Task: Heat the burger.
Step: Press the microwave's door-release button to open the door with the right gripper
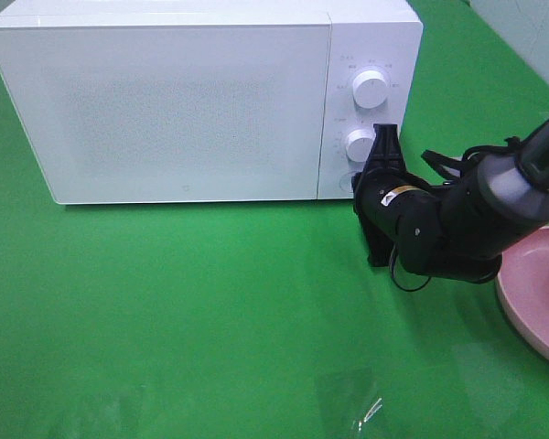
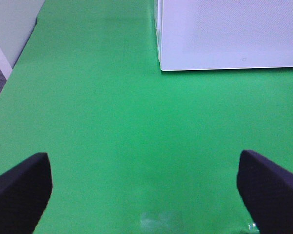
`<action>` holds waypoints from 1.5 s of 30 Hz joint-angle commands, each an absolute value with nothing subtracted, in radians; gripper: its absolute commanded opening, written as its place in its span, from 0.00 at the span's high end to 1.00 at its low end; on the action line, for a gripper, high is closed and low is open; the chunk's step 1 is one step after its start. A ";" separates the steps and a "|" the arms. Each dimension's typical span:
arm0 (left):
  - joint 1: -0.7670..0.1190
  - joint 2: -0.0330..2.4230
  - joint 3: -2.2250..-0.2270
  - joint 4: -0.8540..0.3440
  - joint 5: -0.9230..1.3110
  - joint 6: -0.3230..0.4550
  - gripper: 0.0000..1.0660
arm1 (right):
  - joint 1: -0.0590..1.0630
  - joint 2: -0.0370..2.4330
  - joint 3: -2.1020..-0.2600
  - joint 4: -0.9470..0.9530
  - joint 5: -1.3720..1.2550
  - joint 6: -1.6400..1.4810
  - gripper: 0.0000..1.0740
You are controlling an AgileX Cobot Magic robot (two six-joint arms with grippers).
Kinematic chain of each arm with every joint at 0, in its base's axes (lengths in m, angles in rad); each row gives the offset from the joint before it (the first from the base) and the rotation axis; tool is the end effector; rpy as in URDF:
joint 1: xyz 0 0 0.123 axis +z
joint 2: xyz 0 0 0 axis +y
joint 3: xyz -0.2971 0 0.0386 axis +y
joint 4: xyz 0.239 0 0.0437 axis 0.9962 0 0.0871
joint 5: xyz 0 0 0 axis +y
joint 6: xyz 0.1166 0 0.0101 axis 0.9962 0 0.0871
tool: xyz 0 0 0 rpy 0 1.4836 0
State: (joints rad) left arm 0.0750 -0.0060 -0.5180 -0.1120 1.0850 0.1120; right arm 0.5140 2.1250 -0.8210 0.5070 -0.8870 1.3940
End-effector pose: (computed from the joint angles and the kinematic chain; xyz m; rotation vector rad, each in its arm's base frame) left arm -0.0076 -0.0122 0.2643 0.0461 2.0390 -0.0168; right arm 0.3650 0.1555 0.0943 1.4159 1.5568 1.0752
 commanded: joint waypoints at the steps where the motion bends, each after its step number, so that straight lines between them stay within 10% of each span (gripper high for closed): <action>1: 0.073 -0.012 -0.516 -0.113 1.070 0.112 0.11 | 0.511 2.126 -0.836 0.503 -0.898 1.385 1.00; 45: 0.073 -0.012 -0.516 -0.113 1.070 0.112 0.11 | 0.462 2.155 -0.974 0.562 -1.174 1.351 1.00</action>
State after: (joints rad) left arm 0.0750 -0.0060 -0.5180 -0.1120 1.0840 0.1120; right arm 0.5220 2.1770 -0.8880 0.5610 -0.9300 1.3840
